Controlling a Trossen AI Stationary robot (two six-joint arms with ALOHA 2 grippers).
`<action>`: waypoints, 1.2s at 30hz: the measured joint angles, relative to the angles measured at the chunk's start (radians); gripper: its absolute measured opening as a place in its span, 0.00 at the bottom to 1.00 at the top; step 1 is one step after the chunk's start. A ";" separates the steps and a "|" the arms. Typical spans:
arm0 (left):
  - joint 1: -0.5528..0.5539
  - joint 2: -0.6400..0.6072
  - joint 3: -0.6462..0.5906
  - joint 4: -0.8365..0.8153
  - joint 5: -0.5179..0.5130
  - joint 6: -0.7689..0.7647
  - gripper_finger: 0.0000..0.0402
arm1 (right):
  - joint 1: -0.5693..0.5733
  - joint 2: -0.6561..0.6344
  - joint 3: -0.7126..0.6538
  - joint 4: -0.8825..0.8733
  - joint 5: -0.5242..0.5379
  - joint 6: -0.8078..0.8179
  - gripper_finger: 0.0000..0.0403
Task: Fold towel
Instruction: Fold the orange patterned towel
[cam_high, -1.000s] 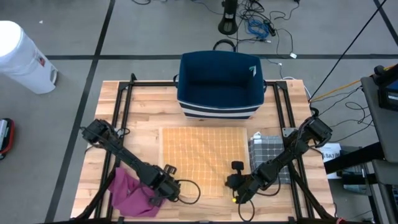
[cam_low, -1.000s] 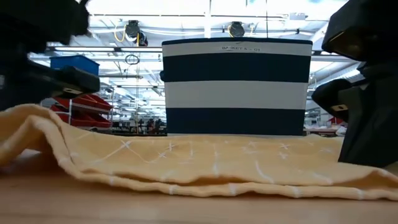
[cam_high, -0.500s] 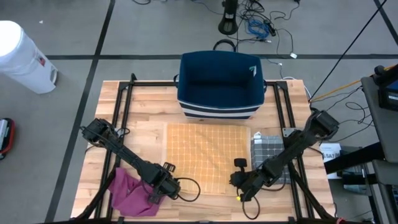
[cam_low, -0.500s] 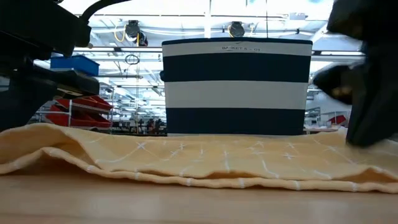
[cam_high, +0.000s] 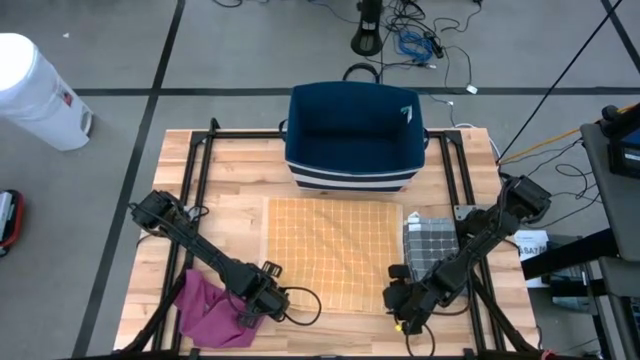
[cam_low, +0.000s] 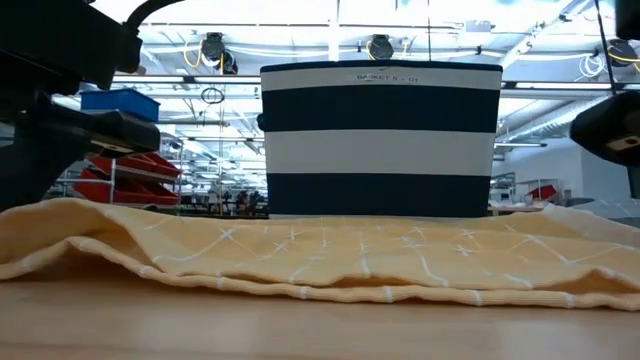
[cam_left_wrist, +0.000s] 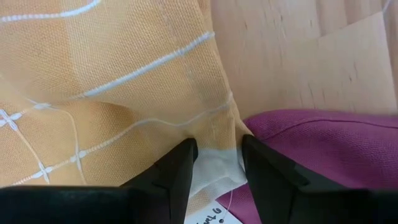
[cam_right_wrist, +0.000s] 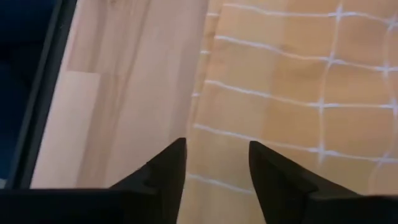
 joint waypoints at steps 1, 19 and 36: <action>0.000 0.000 0.000 0.000 -0.003 0.000 0.37 | 0.007 0.000 0.000 0.000 -0.001 0.005 0.41; 0.002 0.000 -0.001 0.007 -0.004 0.003 0.37 | 0.050 0.110 0.008 -0.027 0.034 0.058 0.28; 0.036 -0.174 -0.004 -0.074 -0.071 0.004 0.37 | 0.043 0.002 -0.001 -0.089 0.176 0.084 0.00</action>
